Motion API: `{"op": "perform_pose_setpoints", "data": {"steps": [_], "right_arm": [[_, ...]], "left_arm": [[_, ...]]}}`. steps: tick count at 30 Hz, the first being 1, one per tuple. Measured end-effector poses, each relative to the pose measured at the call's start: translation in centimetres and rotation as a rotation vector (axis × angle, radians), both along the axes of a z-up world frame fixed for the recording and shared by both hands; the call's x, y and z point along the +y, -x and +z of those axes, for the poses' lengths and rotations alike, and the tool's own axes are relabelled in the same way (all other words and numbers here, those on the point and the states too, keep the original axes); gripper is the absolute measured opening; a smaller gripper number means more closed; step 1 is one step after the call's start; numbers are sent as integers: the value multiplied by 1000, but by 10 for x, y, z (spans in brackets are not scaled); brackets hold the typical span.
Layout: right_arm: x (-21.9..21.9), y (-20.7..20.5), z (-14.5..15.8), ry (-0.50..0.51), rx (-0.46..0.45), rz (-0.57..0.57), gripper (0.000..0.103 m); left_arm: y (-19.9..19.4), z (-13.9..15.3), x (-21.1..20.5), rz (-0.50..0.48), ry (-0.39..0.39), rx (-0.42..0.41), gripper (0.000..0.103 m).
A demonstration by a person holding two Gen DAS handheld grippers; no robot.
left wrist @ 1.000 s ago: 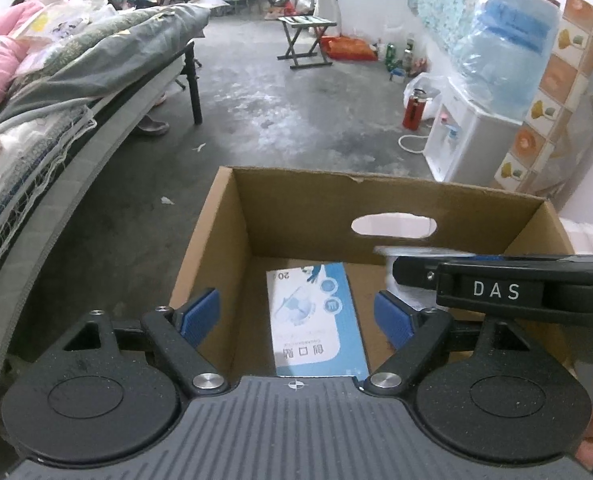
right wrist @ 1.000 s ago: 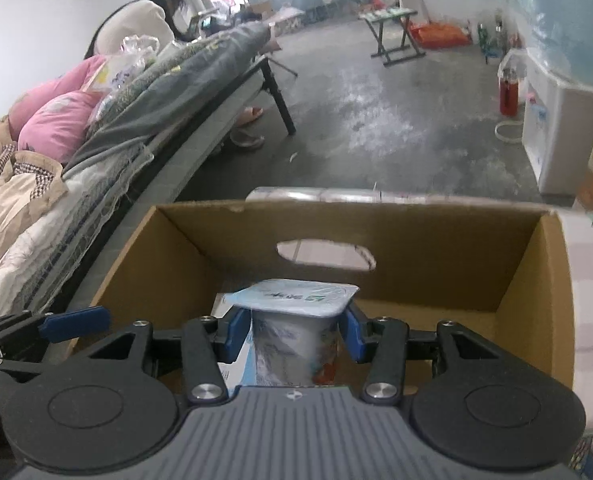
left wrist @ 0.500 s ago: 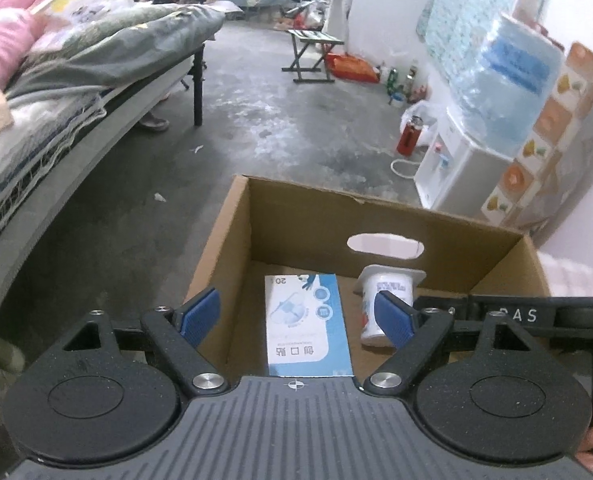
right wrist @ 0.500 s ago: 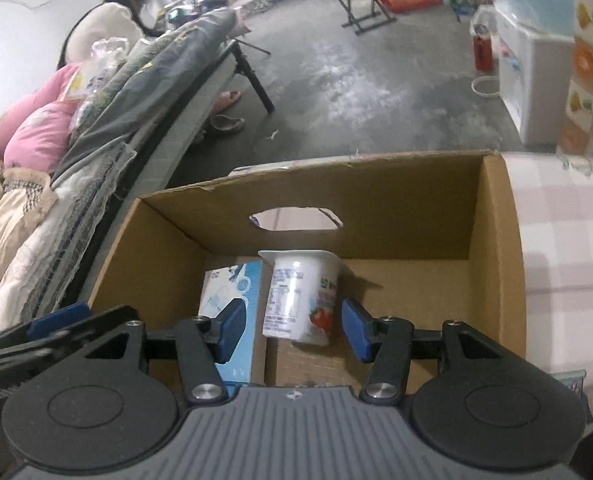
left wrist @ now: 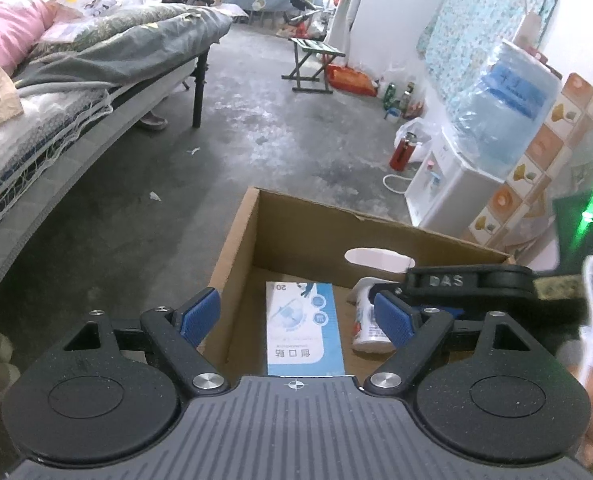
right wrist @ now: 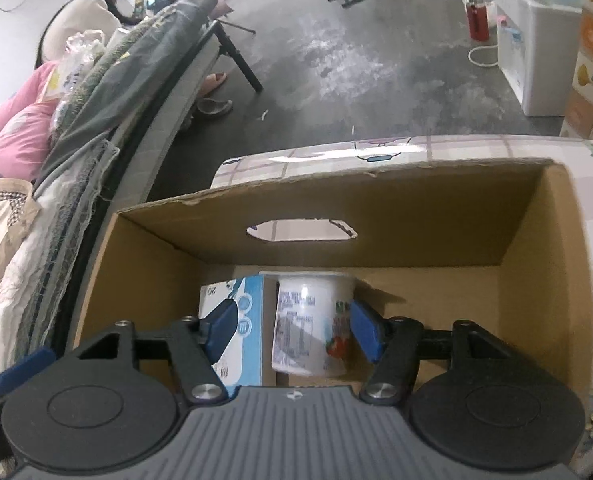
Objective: Organize soft objects
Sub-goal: 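Lower the white yogurt cup into the cardboard box with the right tool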
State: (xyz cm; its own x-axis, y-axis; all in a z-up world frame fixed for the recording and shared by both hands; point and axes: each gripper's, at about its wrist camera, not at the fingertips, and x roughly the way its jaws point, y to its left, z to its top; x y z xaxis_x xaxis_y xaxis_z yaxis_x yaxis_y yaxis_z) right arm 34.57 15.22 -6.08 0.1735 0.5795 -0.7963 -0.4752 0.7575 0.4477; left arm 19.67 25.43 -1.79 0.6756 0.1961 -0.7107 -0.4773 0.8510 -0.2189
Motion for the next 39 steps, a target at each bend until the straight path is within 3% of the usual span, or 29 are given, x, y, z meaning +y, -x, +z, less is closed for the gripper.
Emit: {"op": "perform_pose_setpoints", "data": {"steps": [4, 6, 7, 9, 12, 14, 16, 18, 19, 22, 29, 33, 34, 35, 39], "right_arm": [[10, -7, -9, 26, -8, 2, 58], [9, -6, -9, 21, -30, -1, 38], [8, -3, -6, 14, -50, 3, 34], [4, 7, 7, -13, -130, 13, 32], [4, 34, 33, 1, -339, 95, 32], [6, 44, 42, 32, -384, 132, 32], [8, 41, 43, 60, -340, 116, 34], [8, 29, 38, 56, -248, 99, 53], [7, 23, 33, 46, -209, 80, 58], [14, 7, 19, 39, -137, 58, 63], [29, -18, -17, 19, 50, 12, 64], [31, -21, -24, -8, 60, 10, 64], [30, -22, -25, -18, 59, 15, 63], [30, -22, -26, -18, 56, 18, 55], [27, -19, -25, -40, 21, 30, 52]], "left_arm": [[1, 0, 3, 6, 4, -2, 85], [1, -1, 4, 9, 4, -1, 85], [1, -2, 4, 11, 4, 0, 85], [2, -2, 4, 13, 6, 1, 85], [2, -1, 6, 18, 11, -2, 85], [2, -1, 5, 19, 15, -6, 85], [2, 0, 4, 18, 19, -9, 85], [2, 1, 4, 15, 23, -11, 85], [2, 1, 3, 14, 25, -12, 85], [1, 1, 2, 4, 19, -11, 85], [1, 0, 7, 19, 26, -10, 85], [1, -2, 11, 33, 31, -8, 85], [1, -2, 12, 38, 34, -8, 85], [2, -2, 13, 42, 37, -8, 85], [4, -2, 15, 49, 49, -10, 85]]}}
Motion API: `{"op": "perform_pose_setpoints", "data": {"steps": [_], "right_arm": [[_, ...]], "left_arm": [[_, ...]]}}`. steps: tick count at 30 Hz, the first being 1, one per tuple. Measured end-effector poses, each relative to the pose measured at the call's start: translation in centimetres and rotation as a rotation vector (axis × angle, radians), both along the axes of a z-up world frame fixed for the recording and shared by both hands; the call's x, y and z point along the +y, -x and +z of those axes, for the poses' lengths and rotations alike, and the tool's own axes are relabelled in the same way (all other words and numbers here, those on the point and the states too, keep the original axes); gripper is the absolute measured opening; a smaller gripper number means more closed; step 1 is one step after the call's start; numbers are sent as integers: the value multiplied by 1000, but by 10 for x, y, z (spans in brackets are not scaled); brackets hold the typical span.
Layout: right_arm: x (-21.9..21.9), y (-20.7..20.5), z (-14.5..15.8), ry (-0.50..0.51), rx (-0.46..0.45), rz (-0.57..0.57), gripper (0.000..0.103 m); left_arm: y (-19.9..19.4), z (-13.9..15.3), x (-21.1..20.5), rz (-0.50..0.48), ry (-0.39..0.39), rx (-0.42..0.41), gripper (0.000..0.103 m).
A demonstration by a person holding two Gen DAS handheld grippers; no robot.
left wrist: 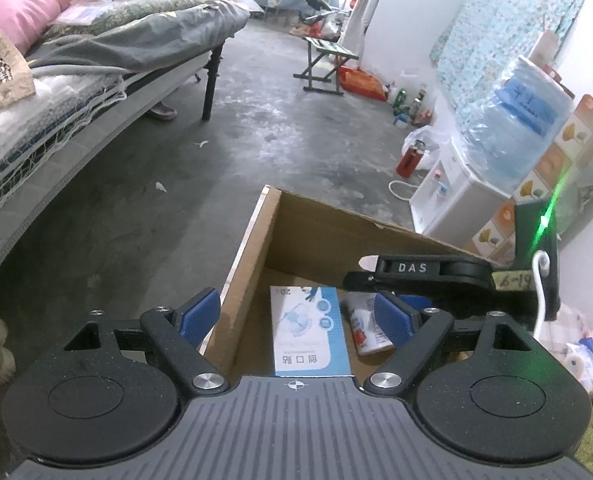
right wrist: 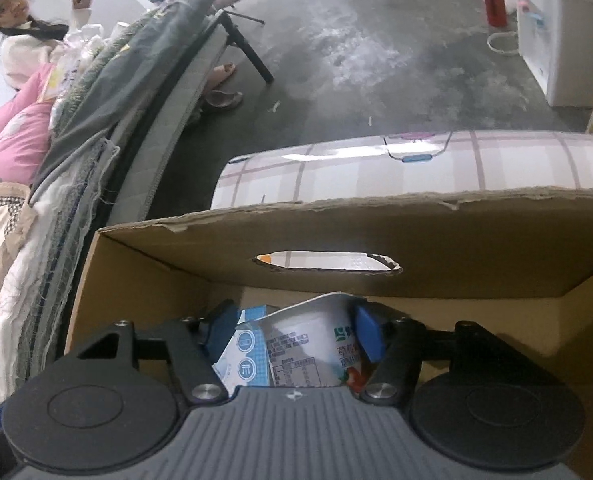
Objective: Organize soft objects
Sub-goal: 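Lower the white yogurt cup into the cardboard box with the right tool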
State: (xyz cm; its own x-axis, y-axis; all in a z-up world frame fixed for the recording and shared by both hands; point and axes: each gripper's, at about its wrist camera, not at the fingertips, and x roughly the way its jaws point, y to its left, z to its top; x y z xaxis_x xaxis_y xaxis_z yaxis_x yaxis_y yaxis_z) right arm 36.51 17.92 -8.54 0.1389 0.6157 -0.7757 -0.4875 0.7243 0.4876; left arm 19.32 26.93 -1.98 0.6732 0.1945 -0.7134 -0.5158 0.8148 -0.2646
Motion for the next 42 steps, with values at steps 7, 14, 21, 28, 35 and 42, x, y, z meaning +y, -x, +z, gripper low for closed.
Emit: {"op": "perform_pose_setpoints", "data": {"steps": [7, 14, 21, 28, 35, 42], "right_arm": [[-5, 29, 26, -20, -218, 88, 52], [-10, 53, 38, 10, -346, 158, 52], [-14, 60, 36, 15, -353, 163, 52], [-5, 53, 31, -14, -381, 126, 52], [-11, 66, 33, 49, -362, 164, 51], [-22, 64, 37, 107, -233, 124, 53]], "left_arm": [[4, 3, 2, 7, 14, -10, 85], [6, 3, 3, 12, 21, -17, 85], [9, 5, 1, 9, 16, -22, 85], [12, 6, 1, 21, 19, -26, 85], [15, 7, 2, 15, 17, -25, 85], [21, 11, 0, 12, 28, -41, 85]]}}
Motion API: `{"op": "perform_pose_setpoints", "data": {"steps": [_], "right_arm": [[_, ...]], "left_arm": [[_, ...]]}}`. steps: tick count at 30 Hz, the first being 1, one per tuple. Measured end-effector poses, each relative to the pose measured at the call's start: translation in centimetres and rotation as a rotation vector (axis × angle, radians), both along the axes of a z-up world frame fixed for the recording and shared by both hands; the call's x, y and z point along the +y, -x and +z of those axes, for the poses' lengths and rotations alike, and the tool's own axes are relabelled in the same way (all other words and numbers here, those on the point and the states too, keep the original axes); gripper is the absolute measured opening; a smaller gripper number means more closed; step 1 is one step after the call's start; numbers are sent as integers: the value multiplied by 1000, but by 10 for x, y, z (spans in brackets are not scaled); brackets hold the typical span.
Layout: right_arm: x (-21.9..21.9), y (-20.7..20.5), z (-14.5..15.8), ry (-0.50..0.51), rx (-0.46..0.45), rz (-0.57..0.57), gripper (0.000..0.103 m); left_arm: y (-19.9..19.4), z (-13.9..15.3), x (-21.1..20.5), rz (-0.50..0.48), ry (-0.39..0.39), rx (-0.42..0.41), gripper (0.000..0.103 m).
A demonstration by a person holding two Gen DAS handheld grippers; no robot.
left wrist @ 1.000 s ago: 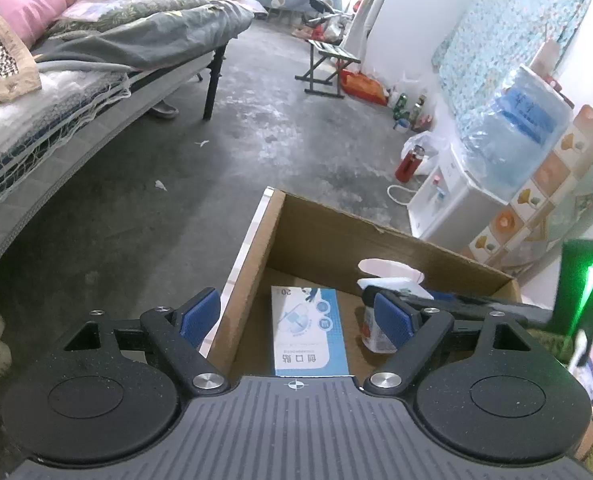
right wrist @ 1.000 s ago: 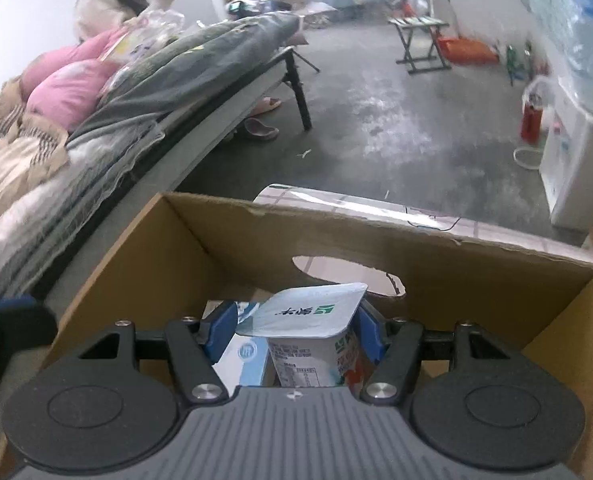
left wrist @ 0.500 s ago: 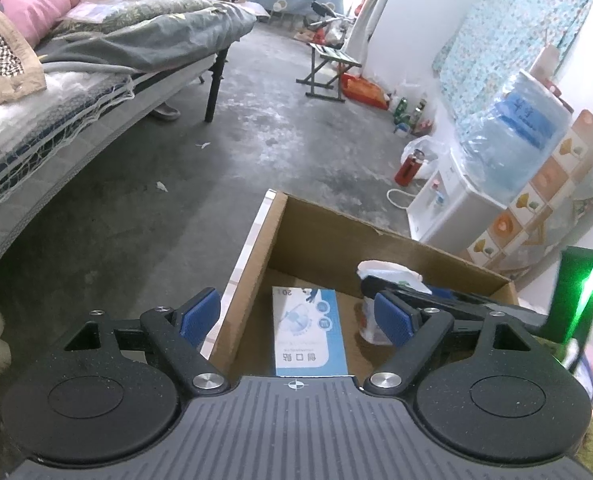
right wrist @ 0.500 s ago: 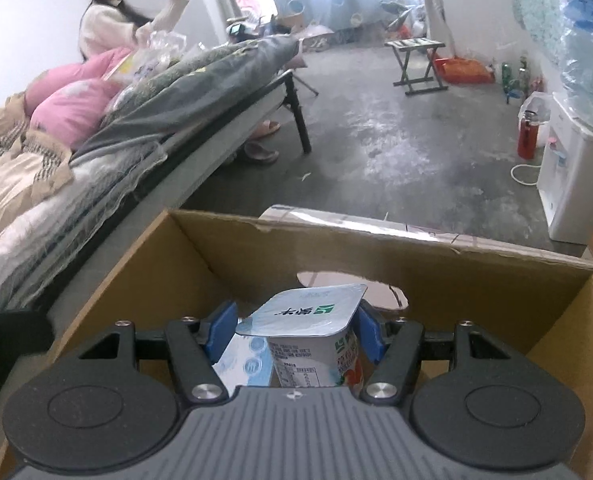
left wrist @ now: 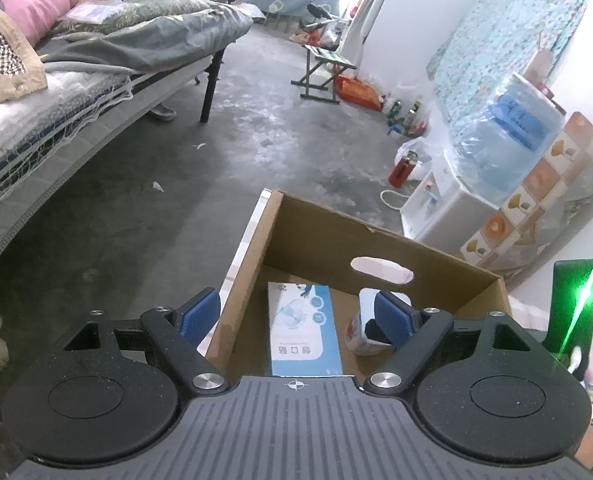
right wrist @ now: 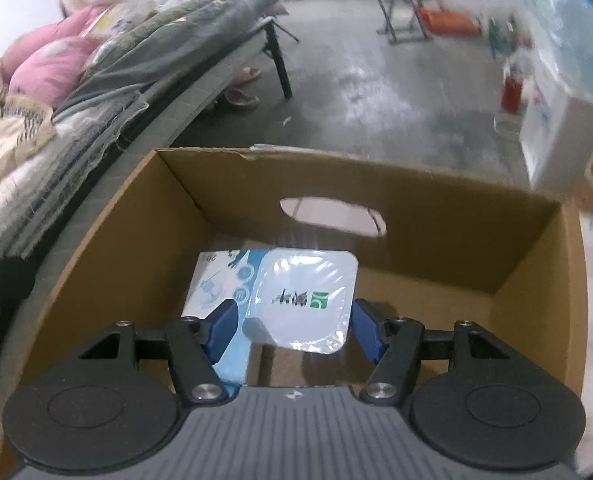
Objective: Organize soft objects
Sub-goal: 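Lower the white yogurt cup into the cardboard box with the right tool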
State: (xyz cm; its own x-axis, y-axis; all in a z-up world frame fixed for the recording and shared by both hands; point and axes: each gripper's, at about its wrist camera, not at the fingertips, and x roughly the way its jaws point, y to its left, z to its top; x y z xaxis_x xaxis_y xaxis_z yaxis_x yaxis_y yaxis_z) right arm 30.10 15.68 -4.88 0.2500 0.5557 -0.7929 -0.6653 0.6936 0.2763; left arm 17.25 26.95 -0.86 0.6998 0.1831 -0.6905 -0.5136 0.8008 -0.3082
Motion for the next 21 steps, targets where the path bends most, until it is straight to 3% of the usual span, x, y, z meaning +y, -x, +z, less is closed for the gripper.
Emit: {"op": "perform_pose_setpoints", "data": {"steps": [6, 11, 21], "right_arm": [[1, -3, -8, -10, 53, -11, 56], [5, -10, -25, -26, 117, -82, 48], [21, 0, -28, -98, 174, -166, 48]], "left_arm": [[4, 4, -3, -8, -7, -4, 85], [7, 7, -2, -5, -9, -11, 85], [7, 3, 3, 13, 2, -8, 85]]}}
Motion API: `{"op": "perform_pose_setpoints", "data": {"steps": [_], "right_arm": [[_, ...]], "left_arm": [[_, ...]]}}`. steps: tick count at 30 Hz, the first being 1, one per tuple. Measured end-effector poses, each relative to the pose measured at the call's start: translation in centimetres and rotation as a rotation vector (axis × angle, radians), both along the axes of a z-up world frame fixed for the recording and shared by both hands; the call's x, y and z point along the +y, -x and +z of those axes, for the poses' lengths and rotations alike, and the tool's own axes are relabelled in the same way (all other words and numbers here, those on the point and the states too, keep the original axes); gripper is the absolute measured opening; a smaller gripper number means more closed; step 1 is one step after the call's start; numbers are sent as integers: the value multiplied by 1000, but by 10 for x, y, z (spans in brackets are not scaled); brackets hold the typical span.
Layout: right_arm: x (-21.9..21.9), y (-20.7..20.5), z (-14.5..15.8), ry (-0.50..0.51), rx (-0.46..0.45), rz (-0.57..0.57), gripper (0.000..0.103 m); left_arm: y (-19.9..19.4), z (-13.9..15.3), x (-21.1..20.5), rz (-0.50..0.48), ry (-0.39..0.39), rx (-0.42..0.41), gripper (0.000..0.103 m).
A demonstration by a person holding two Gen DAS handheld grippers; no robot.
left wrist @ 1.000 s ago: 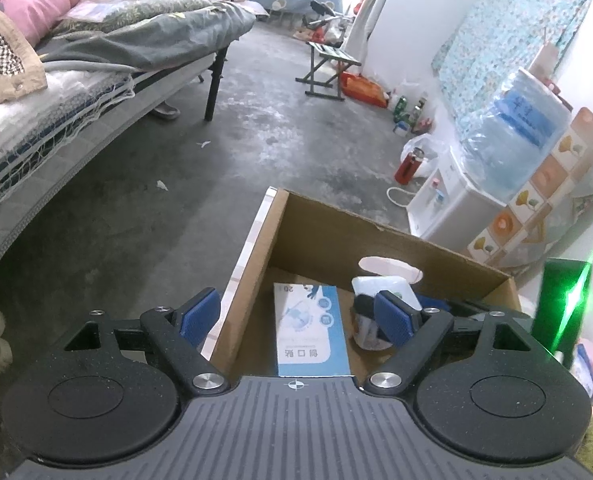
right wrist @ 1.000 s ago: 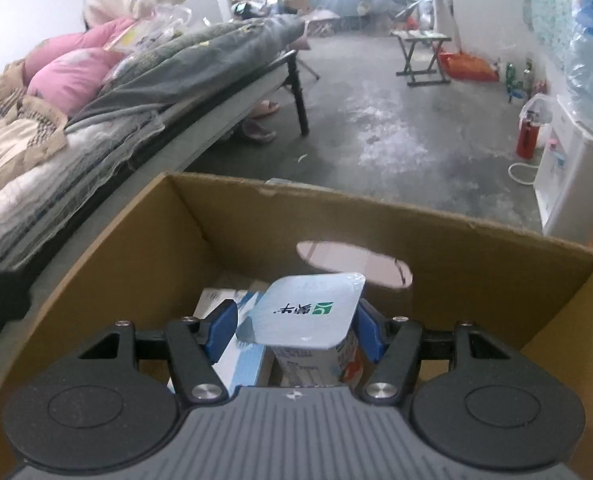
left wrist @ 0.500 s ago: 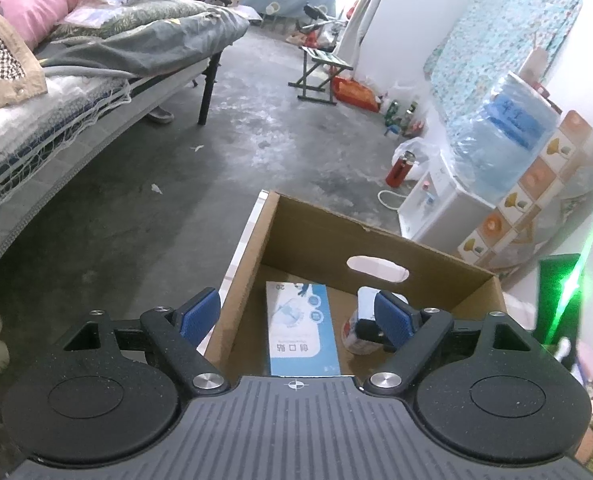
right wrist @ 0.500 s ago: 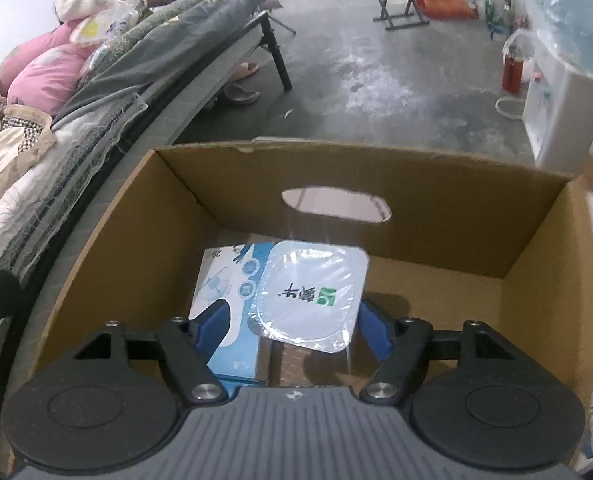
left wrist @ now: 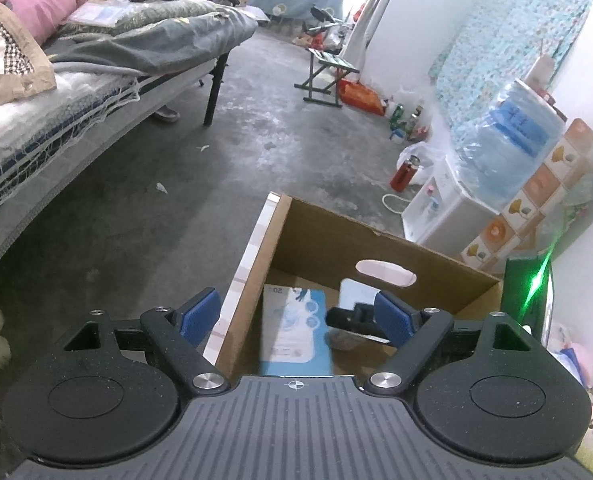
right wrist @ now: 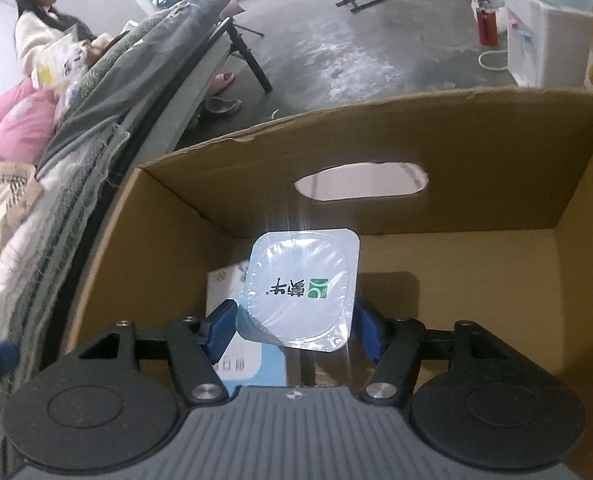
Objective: Organize soft objects
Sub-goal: 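Open the right tool to release the yogurt cup in the box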
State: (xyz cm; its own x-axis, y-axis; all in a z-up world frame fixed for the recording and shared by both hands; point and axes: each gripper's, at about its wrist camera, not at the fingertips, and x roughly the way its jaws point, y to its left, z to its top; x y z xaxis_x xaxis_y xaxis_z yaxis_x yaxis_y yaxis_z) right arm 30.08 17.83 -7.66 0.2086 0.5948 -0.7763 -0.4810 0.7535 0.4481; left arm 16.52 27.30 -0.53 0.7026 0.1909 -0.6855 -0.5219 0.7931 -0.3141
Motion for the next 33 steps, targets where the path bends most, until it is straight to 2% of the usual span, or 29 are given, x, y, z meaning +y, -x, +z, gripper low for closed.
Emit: {"op": "perform_pose_setpoints", "data": {"steps": [2, 8, 14, 18, 22, 24, 26, 33], "right_arm": [[2, 2, 0, -6, -12, -2, 48], [8, 7, 5, 13, -125, 27, 48], [12, 23, 15, 59, -271, 79, 42], [8, 24, 14, 90, -245, 115, 42], [-2, 22, 17, 89, -195, 101, 44], [-11, 23, 26, 65, -209, 92, 52], [-24, 26, 40, 17, -224, 80, 55], [-107, 54, 97, -204, -235, 60, 56]], "left_arm": [[-1, -1, 0, 0, 1, 5, 85], [-2, -3, 4, 3, 1, 12, 85], [-2, -4, 5, 3, -2, 16, 85], [-2, -3, 4, 2, -2, 15, 85], [-1, -2, 3, 4, -6, 17, 85], [0, 0, 1, 5, -7, 18, 85], [3, 3, -2, 5, -12, 16, 85], [20, 28, -24, -25, -39, -12, 88]]}}
